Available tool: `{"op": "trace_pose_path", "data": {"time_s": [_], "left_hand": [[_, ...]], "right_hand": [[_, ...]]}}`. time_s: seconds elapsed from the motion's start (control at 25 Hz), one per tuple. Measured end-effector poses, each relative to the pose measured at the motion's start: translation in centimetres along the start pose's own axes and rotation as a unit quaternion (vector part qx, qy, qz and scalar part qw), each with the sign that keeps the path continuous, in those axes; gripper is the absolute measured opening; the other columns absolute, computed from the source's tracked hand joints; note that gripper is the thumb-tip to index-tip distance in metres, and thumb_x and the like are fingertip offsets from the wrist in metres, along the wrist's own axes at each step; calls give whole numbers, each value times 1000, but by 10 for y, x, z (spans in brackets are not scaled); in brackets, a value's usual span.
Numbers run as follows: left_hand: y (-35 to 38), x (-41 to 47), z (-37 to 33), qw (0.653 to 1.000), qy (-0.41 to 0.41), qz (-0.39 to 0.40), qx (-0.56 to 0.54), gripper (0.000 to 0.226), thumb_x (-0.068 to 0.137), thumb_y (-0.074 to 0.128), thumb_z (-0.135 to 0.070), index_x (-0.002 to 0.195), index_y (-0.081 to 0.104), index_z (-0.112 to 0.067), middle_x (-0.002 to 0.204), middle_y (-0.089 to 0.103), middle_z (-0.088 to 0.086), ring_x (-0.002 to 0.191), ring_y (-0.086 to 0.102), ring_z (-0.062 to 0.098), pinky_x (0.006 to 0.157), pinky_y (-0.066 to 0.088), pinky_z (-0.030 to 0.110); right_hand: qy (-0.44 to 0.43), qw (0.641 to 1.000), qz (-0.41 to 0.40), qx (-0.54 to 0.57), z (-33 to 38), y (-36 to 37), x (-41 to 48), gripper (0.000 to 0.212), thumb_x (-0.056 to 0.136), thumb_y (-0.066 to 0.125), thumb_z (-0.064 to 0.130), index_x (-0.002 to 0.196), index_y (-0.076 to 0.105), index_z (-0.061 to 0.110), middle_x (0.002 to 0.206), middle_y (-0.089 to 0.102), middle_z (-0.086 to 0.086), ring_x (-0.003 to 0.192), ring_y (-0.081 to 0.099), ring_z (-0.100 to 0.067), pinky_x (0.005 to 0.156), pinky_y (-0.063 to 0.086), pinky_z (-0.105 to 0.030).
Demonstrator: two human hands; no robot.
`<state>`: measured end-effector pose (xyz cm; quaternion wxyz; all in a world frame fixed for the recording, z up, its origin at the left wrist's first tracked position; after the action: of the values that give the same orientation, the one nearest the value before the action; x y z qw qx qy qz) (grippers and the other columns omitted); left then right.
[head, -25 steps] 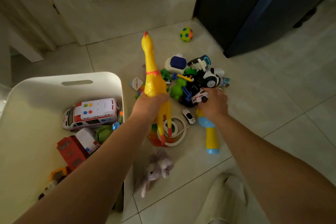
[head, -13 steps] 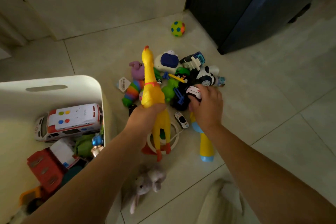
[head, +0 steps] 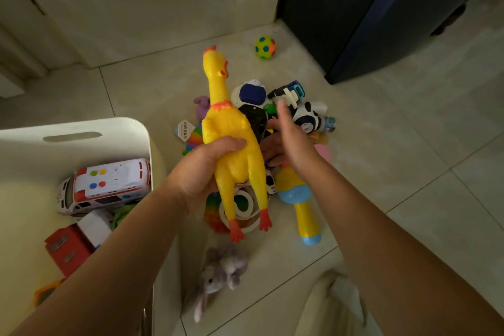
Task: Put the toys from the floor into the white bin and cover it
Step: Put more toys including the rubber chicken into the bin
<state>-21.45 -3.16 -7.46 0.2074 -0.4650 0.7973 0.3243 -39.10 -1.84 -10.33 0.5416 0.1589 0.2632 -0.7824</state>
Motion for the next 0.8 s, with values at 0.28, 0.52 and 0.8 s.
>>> {"op": "trace_pose_path", "data": {"time_s": [0.28,0.52,0.8], "left_hand": [[-36,-3,-3,989,37,-143,-7,25,80,69,-36,99,62,-22,97,74,8,88,71,29,77,56,43],[-29,-10,-2,991,30,-132,-8,17,82,68,-33,92,61,-21,92,74,9,86,72,29,84,57,47],[-30,-30,-10,995,41,-81,-36,21,85,65,-29,103,64,-17,99,75,12,95,71,32,90,54,52]], "right_hand": [[-54,979,-113,-162,-67,-19,43,67,85,69,20,144,38,17,140,48,-14,121,54,-29,97,48,-40],[-10,916,-138,-376,-80,26,55,59,85,70,34,128,41,5,133,49,-19,119,51,-37,92,45,-43],[-62,955,-229,-176,-59,9,37,17,97,52,22,94,55,6,93,61,-19,80,55,-31,63,34,-33]]}}
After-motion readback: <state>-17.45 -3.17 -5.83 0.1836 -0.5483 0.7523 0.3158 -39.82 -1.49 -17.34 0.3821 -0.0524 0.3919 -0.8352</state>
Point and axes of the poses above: each hand's wrist, its own x-axis towards the middle knuckle, its own y-axis out of the palm, z = x × y, the point moved 3 cm from there along x, towards the middle knuckle
